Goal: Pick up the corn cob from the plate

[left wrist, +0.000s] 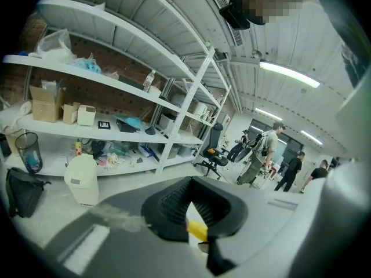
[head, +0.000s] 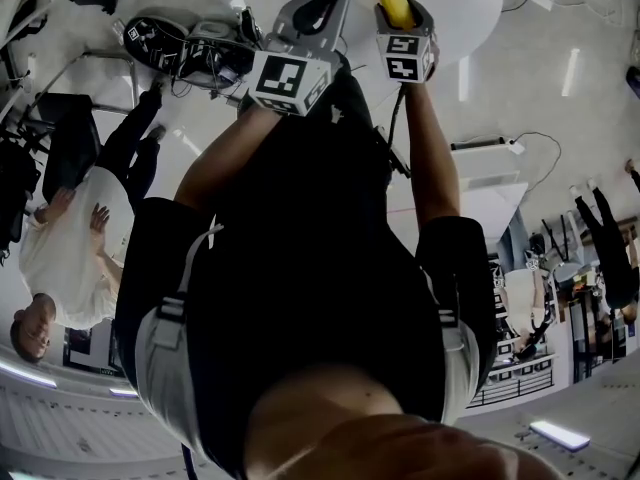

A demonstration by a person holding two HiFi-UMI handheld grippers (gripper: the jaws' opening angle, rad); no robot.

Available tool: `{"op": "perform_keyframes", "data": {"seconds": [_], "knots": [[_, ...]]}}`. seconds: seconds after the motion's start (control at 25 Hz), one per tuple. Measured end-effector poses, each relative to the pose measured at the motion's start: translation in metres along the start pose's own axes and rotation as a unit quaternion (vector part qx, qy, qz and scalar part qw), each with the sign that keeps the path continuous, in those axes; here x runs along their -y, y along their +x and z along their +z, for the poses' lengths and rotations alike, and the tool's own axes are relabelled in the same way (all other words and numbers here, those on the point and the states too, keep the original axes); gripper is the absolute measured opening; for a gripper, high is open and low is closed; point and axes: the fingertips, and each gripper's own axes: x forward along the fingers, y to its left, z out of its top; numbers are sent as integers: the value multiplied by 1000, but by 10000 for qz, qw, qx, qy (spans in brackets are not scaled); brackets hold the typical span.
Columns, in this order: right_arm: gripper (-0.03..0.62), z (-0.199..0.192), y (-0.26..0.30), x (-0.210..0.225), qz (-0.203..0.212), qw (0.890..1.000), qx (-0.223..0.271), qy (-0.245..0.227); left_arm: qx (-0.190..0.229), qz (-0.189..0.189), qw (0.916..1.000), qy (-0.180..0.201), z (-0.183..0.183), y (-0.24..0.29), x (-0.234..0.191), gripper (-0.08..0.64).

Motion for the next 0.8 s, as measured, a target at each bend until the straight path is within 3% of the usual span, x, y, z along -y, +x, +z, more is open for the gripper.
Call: {"op": "perform_keyframes", "data": {"seconds": [0.8], "knots": [[262,15,-53,-7,-108,9968,586,536,272,-88,9995,167,9,-27,29,6]]}}
